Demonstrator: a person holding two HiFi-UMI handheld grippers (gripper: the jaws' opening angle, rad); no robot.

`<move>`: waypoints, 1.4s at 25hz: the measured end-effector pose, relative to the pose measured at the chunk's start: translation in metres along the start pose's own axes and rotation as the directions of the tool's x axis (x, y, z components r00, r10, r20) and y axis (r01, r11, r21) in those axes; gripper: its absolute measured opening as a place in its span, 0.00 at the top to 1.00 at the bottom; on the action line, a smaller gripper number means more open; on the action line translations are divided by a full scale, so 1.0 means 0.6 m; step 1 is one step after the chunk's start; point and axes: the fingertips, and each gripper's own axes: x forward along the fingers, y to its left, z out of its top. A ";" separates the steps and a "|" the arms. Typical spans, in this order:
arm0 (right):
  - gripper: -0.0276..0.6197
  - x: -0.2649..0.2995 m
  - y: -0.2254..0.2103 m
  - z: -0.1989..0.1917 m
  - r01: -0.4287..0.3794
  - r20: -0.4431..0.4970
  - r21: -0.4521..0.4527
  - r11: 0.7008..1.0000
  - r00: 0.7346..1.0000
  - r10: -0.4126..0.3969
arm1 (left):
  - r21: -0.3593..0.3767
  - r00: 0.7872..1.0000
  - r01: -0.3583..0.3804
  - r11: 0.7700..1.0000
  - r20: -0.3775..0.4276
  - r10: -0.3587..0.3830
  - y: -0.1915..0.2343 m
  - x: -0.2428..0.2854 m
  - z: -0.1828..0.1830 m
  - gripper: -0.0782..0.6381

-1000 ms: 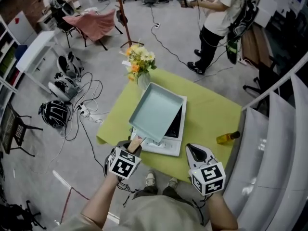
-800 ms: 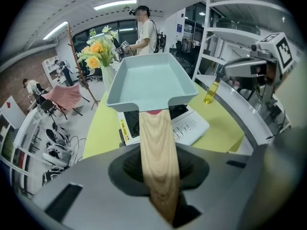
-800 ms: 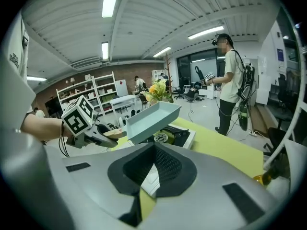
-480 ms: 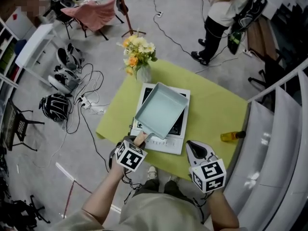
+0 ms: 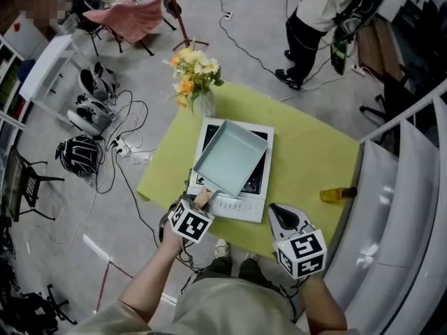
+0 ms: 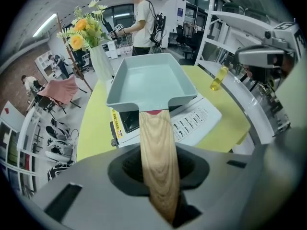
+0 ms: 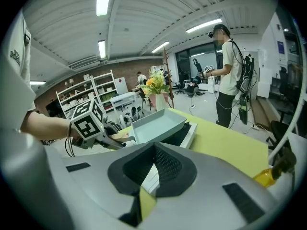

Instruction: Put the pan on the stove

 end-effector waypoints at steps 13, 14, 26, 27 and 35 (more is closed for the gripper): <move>0.95 0.006 0.013 -0.015 -0.016 -0.006 0.006 1.000 1.000 0.016 | -0.007 1.000 0.002 1.000 0.028 -0.002 -0.012 0.001 0.011 0.52; 0.95 0.003 0.015 -0.014 -0.016 -0.005 0.005 1.000 1.000 0.016 | -0.006 0.999 0.000 1.000 0.035 0.000 -0.014 -0.003 0.013 0.49; 0.95 -0.049 0.019 0.051 -0.012 0.097 -0.005 1.000 0.995 0.013 | -0.031 0.976 -0.066 0.997 0.204 0.071 -0.010 -0.113 0.054 0.39; 0.95 -0.056 0.021 0.060 -0.010 0.111 -0.009 1.000 0.994 0.011 | -0.032 0.970 -0.073 0.997 0.231 0.078 -0.010 -0.130 0.061 0.39; 0.95 -0.118 0.057 0.139 -0.005 0.232 -0.065 0.998 0.973 0.020 | -0.098 0.865 -0.131 0.986 0.475 0.162 -0.001 -0.286 0.119 0.55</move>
